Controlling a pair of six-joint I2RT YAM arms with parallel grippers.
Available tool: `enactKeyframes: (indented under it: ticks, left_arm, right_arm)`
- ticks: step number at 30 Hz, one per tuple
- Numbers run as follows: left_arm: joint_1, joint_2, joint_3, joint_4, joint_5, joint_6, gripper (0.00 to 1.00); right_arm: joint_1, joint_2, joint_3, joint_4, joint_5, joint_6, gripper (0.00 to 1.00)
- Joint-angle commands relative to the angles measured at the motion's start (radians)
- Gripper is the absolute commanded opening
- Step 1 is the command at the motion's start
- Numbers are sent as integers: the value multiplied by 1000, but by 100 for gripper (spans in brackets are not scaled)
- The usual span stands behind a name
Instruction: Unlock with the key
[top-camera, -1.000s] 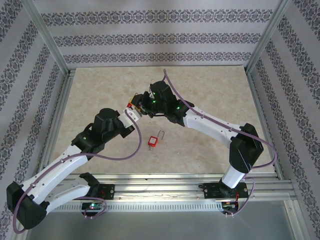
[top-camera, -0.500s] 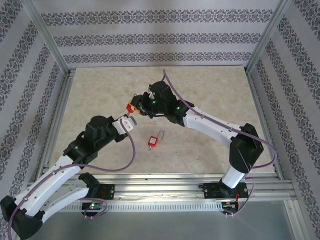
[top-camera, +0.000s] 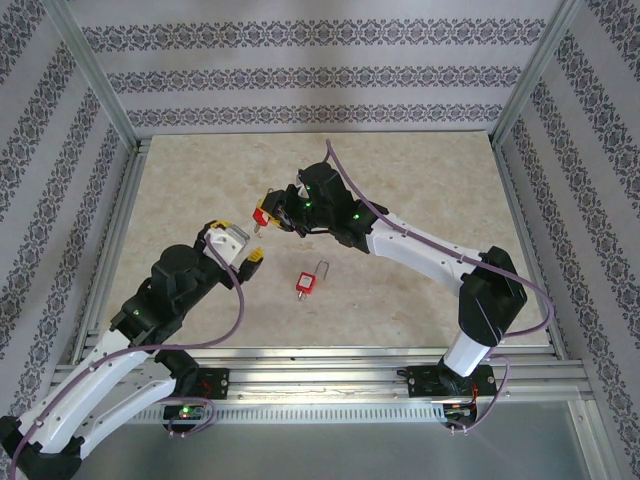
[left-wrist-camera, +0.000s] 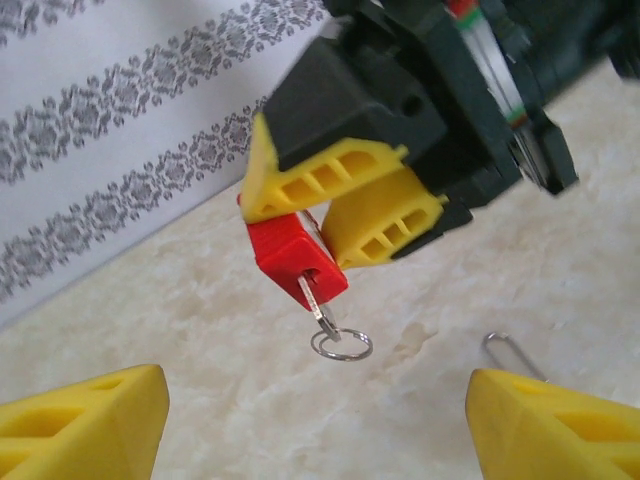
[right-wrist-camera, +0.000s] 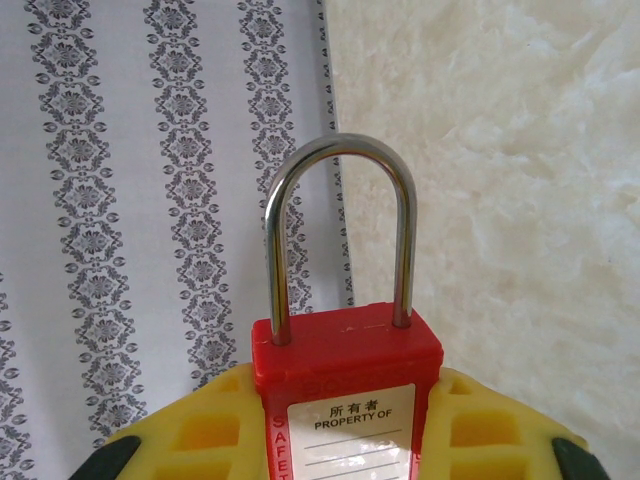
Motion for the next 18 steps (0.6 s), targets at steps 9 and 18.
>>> enactKeyframes:
  ticks: [9, 18]
  left_arm:
    - [120, 53, -65, 190, 253, -772, 74]
    - [151, 48, -170, 382, 267, -838, 62]
  right_arm:
    - [-7, -23, 0, 29, -12, -17, 0]
    - [2, -49, -16, 30, 5, -5, 0]
